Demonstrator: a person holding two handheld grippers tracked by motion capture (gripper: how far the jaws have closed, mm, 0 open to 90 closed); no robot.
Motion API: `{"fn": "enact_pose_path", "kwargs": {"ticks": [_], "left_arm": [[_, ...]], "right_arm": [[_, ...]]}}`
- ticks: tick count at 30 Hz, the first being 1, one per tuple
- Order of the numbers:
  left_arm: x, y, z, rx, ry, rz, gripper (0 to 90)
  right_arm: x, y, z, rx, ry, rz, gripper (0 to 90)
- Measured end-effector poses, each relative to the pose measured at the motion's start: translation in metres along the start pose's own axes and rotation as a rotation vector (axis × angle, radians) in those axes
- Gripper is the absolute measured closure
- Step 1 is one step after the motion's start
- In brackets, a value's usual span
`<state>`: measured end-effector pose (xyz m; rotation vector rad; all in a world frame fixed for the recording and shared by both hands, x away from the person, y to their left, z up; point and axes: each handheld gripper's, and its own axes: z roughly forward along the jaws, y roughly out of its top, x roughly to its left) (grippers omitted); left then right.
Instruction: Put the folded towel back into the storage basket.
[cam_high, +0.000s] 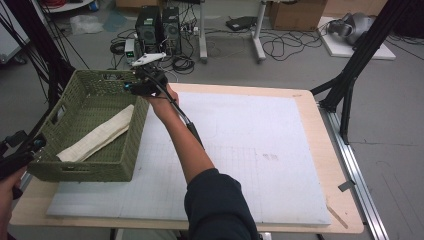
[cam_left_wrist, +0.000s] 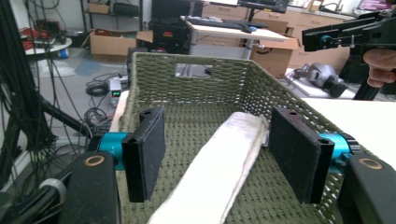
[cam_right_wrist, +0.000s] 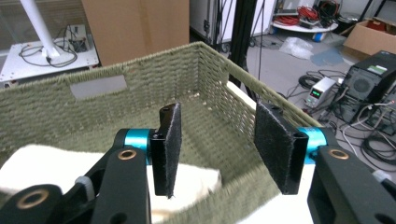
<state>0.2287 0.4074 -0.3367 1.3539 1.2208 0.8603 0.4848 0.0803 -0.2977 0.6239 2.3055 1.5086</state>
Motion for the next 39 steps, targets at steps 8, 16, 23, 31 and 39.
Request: {"fn": "enact_pose_path", "kwargs": {"ticks": [8,16,23,31,39], "left_arm": [[-0.024,0.004,0.013,-0.009,-0.073,-0.018,25.9],[-0.062,0.004,0.042,0.013,-0.182,0.002,23.4],[-0.097,-0.001,0.069,0.039,-0.280,0.015,23.6],[-0.130,-0.001,0.092,0.054,-0.350,0.022,23.6],[-0.159,-0.001,0.109,0.077,-0.407,0.056,23.7]], "right_arm": [[-0.011,-0.021,-0.042,-0.001,0.006,0.017,38.7],[-0.024,-0.048,-0.095,0.014,-0.023,0.022,22.3],[-0.039,-0.072,-0.144,-0.003,-0.091,0.035,16.6],[-0.052,-0.099,-0.197,-0.003,-0.168,0.058,11.3],[-0.058,-0.127,-0.241,-0.042,-0.210,0.089,11.3]]}}
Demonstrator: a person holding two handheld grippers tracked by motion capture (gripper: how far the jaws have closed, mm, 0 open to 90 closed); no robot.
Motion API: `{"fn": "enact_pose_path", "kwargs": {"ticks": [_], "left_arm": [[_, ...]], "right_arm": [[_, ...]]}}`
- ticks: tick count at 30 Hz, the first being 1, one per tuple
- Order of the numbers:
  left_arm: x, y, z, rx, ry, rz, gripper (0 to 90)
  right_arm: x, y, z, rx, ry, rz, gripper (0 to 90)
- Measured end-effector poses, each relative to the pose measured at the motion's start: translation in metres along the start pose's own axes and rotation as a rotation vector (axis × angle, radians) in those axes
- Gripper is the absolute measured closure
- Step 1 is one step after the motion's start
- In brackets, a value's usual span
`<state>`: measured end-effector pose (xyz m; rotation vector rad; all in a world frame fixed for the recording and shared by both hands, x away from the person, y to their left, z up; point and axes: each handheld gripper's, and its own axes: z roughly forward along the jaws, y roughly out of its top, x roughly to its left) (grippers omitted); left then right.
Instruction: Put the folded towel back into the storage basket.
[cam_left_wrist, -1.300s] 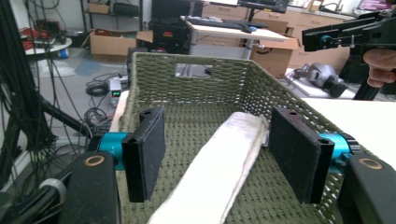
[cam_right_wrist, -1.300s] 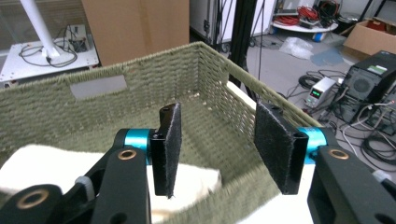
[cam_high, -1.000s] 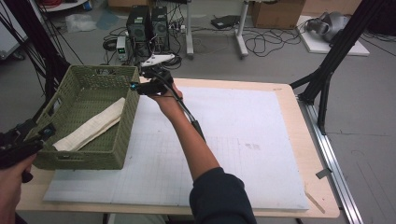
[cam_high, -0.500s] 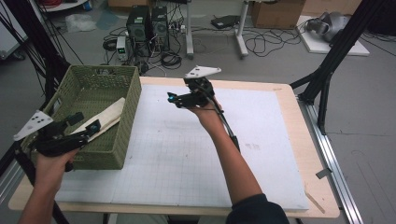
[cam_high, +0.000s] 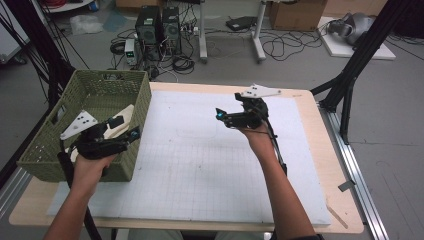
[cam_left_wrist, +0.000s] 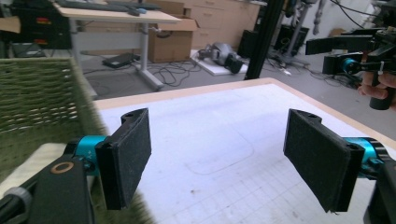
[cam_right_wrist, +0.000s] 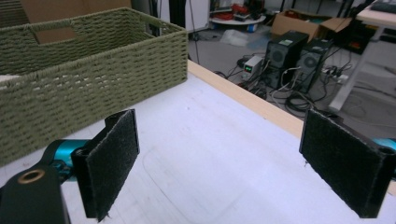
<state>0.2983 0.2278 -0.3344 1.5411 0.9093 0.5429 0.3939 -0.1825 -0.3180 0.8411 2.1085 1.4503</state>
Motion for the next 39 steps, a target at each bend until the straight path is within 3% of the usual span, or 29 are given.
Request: {"fn": "enact_pose_path", "kwargs": {"ticks": [8,11,21,28,34,39], "left_arm": [[-0.021,-0.002,0.025,0.000,-0.054,0.017,21.9],[-0.028,-0.003,0.033,0.009,-0.064,0.039,21.8],[-0.048,-0.009,0.057,0.023,-0.115,0.054,21.8],[-0.062,-0.023,0.073,0.033,-0.147,0.084,21.9],[-0.071,-0.047,0.082,0.063,-0.173,0.081,22.0],[-0.072,-0.065,0.084,0.087,-0.191,0.086,22.2]], "right_arm": [[-0.011,-0.035,-0.047,-0.011,-0.064,0.020,11.2],[-0.013,-0.049,-0.060,0.000,-0.084,0.026,11.2],[-0.016,-0.090,-0.094,0.039,-0.151,0.053,11.2],[-0.017,-0.112,-0.112,0.058,-0.192,0.086,11.2],[-0.019,-0.130,-0.124,0.062,-0.218,0.120,11.2],[-0.018,-0.135,-0.128,0.085,-0.249,0.102,11.1]]}}
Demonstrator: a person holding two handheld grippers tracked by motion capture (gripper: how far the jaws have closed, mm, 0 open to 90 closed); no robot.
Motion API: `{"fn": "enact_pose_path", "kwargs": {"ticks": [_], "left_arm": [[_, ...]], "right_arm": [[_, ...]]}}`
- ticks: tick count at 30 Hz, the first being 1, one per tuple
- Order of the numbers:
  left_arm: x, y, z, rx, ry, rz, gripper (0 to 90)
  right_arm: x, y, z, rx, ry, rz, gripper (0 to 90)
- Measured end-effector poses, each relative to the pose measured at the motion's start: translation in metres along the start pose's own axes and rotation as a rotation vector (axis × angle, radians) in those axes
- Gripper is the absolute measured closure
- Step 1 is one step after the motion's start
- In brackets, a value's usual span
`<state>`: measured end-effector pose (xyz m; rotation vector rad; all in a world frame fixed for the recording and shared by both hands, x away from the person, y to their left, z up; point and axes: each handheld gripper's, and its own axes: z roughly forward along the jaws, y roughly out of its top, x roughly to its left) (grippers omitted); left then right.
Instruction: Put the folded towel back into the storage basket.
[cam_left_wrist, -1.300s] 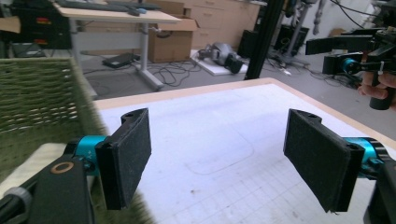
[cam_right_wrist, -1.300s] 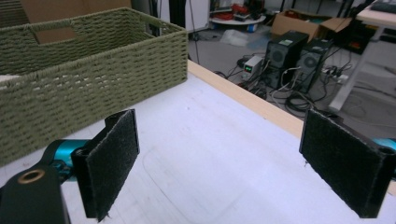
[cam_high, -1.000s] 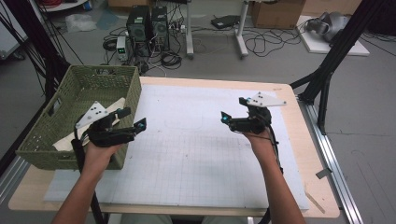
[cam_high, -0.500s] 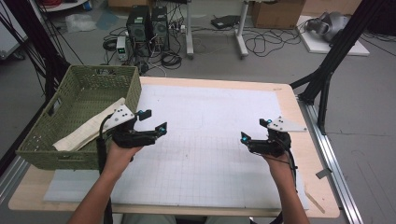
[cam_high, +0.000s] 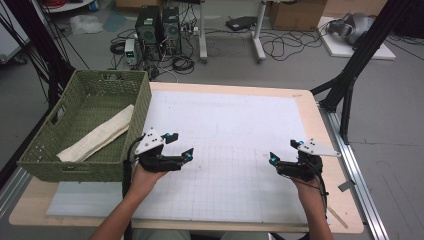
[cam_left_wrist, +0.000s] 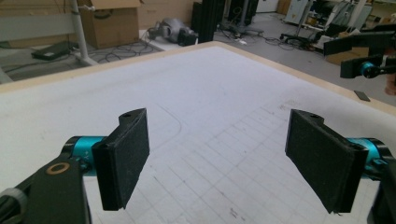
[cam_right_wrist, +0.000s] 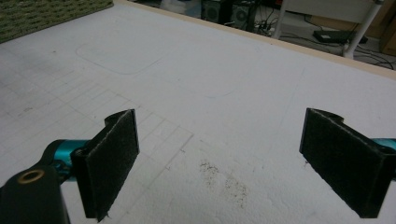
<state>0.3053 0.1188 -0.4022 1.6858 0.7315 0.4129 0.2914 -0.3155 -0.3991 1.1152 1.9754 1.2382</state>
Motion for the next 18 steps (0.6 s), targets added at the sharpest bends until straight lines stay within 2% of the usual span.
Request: {"fn": "enact_pose_path", "kwargs": {"ticks": [8,13,18], "left_arm": [[-0.002,-0.011,-0.001,0.011,-0.008,-0.001,22.3],[-0.001,-0.015,0.000,0.036,-0.001,0.004,22.7],[-0.001,-0.015,0.000,0.036,0.004,0.000,22.8]], "right_arm": [[0.010,-0.001,-0.003,0.003,-0.018,-0.009,11.2],[0.009,-0.003,-0.002,0.002,-0.018,-0.003,11.2],[0.008,-0.005,0.000,0.008,-0.018,0.000,11.2]]}}
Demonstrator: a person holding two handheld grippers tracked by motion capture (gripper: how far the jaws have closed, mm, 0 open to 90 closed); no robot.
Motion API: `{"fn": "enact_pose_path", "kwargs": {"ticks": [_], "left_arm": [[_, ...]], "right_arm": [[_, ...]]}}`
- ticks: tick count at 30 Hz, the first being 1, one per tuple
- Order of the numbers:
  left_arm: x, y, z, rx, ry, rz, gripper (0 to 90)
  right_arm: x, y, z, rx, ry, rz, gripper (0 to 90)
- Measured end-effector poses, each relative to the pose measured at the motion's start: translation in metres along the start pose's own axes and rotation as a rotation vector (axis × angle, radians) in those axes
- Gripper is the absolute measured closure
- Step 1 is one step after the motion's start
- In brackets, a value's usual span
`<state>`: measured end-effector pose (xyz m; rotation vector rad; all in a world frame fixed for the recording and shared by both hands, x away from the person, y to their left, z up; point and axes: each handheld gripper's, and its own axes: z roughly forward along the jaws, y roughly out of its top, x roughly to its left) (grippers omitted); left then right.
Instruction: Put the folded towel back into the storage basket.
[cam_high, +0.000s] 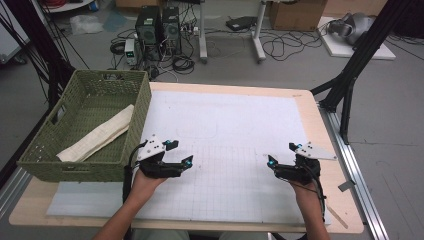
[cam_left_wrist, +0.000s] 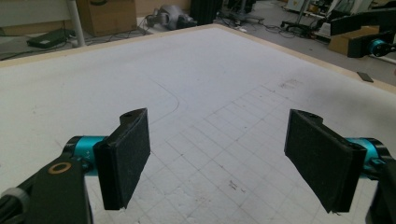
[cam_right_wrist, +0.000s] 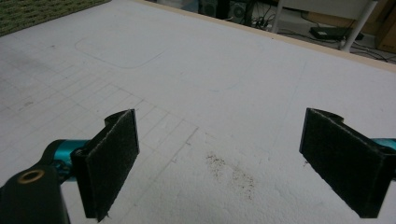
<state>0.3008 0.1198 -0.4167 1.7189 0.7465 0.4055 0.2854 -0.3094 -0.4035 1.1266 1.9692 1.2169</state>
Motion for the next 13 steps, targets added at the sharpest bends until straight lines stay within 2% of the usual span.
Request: {"fn": "enact_pose_path", "kwargs": {"ticks": [13], "left_arm": [[0.0008,-0.0001,0.0003,-0.004,0.002,-0.003,22.8]], "right_arm": [[-0.0033,-0.0002,-0.0014,-0.019,0.000,0.010,11.2]]}}
